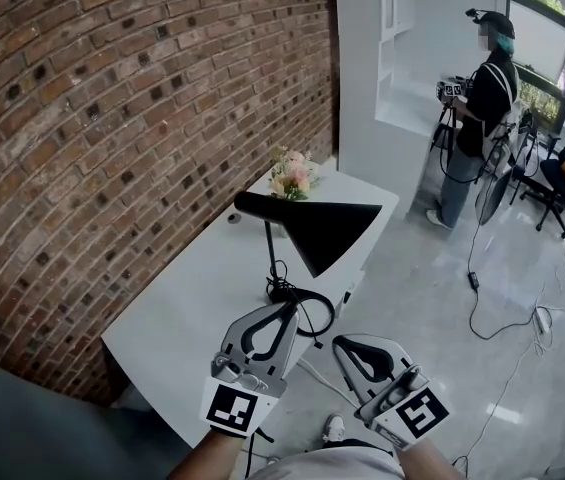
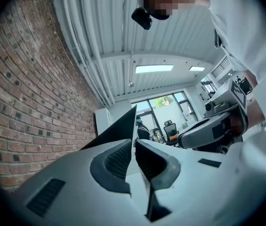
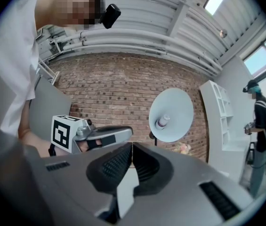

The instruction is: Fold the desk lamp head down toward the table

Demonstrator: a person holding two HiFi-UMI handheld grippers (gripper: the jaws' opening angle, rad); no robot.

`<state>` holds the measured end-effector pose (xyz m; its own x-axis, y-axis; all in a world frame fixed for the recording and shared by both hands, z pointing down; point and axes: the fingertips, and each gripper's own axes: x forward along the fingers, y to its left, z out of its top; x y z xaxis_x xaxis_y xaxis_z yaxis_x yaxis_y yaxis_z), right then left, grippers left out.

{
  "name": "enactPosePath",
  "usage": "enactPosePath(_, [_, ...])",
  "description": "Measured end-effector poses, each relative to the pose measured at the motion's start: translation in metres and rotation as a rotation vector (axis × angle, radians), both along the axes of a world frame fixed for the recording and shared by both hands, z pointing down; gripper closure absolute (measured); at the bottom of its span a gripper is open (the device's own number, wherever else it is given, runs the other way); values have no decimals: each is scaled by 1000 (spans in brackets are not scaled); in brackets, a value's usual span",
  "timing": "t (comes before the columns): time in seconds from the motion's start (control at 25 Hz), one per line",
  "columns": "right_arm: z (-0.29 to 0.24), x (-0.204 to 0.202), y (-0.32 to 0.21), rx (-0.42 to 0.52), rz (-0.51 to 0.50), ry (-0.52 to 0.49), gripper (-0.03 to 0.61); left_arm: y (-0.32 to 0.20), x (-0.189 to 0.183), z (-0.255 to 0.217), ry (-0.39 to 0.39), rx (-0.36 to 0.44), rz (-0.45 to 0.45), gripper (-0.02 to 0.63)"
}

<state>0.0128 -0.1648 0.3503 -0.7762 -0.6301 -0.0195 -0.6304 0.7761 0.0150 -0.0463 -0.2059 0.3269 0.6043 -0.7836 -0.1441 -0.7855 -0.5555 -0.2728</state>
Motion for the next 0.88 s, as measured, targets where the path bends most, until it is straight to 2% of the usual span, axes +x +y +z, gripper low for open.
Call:
enactPosePath(0.44, [-2,9,-10,5,12,-15,560,-17,7,-22,-26,38,12,600])
enactPosePath(0.56, [-3,10,-12,10,13,-20,560,-19,11,-27,-37,52,20,548])
enactPosePath(0.76, [-4,10,-12,14,6,-26,560,-19,19,-29,-95,76,42,545])
enactPosePath(0.88, [-5,9,-14,17,3,-29,560,-21,21,-33,-102,80,45,538])
